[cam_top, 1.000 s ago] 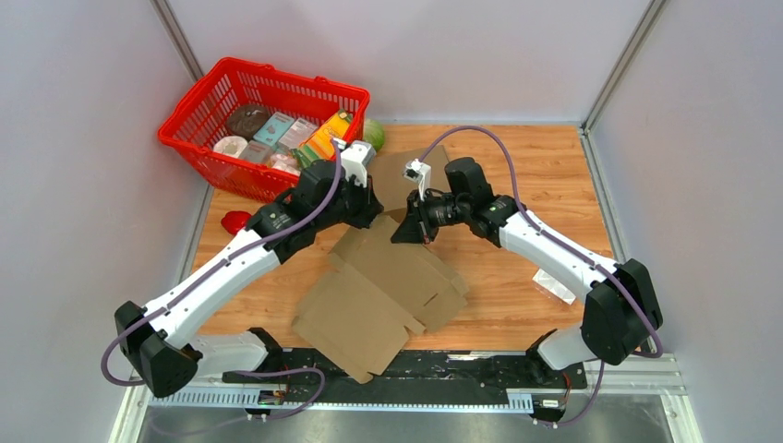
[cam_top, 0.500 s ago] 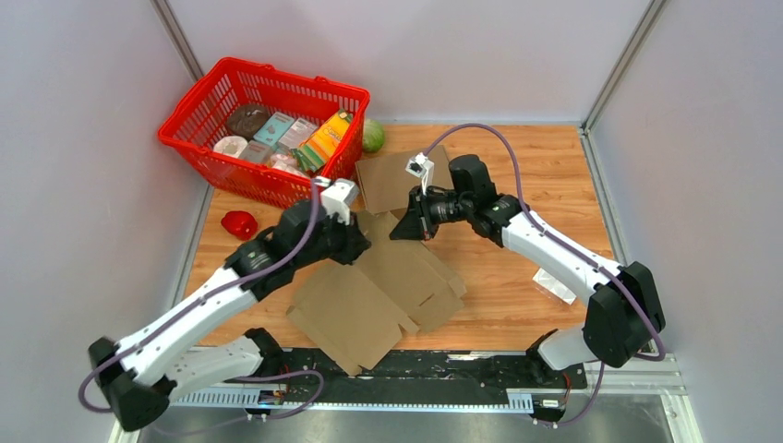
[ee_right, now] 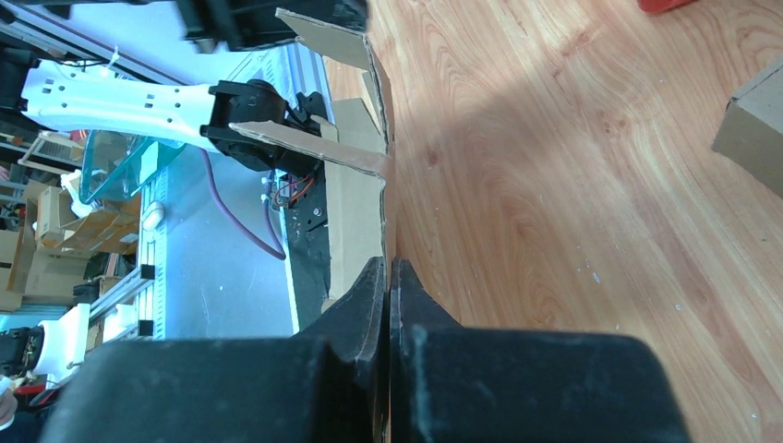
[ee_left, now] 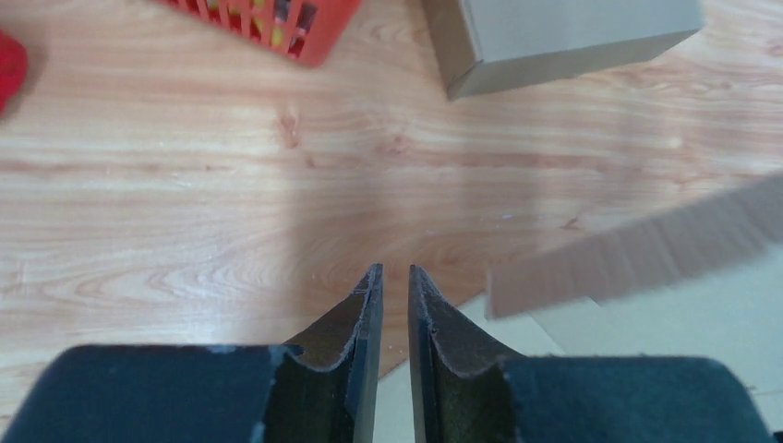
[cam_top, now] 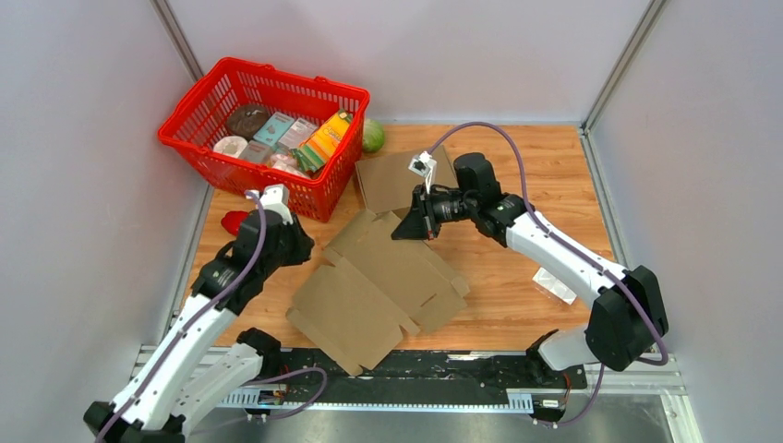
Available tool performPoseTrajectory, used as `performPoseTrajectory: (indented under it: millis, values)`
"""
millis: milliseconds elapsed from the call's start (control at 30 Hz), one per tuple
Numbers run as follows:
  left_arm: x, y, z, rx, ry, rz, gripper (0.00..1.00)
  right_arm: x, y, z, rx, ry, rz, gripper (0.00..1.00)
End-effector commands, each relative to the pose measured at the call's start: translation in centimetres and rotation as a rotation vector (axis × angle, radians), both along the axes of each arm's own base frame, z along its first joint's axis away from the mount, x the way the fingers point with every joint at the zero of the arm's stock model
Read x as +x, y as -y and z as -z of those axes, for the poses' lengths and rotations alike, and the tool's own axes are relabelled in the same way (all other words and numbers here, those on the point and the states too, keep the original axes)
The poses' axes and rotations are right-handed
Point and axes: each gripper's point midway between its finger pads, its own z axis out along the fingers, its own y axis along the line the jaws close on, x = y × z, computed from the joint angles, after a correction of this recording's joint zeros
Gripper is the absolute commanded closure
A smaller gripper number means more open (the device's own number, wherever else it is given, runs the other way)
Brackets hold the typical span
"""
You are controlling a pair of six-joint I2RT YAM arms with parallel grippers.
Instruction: Fold the paper box
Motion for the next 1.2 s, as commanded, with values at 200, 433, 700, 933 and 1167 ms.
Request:
performPoseTrajectory:
  millis: [200,433,700,933,1167]
  values:
    - [2.3,5.8,1.2,-0.189,-0.103,0.184,0.85,-0.2,-0.1,-3.2,0.068,0.084,-0.019,1.00]
    - [-0.4,6.5,2.4,-0.307,-0.138,0.177,0.90,2.0,-0.3,-3.1,0.045,0.076,0.044,1.00]
    - [-0.4,8.8,4.3,-0.363,-0.158,0.204,0.91,2.2,-0.8,-2.7,0.048,0.050,0.027,1.00]
    - [-0.1,5.8,0.5,-0.175,0.065,0.238,0.68,5.4,1.5,0.9,-0.232,0.239,0.129,1.00]
    - [1.8,8.3,-8.1,-0.181,0.259,0.384,0.31,5.2,0.8,0.5,-0.262,0.361,0.015,1.00]
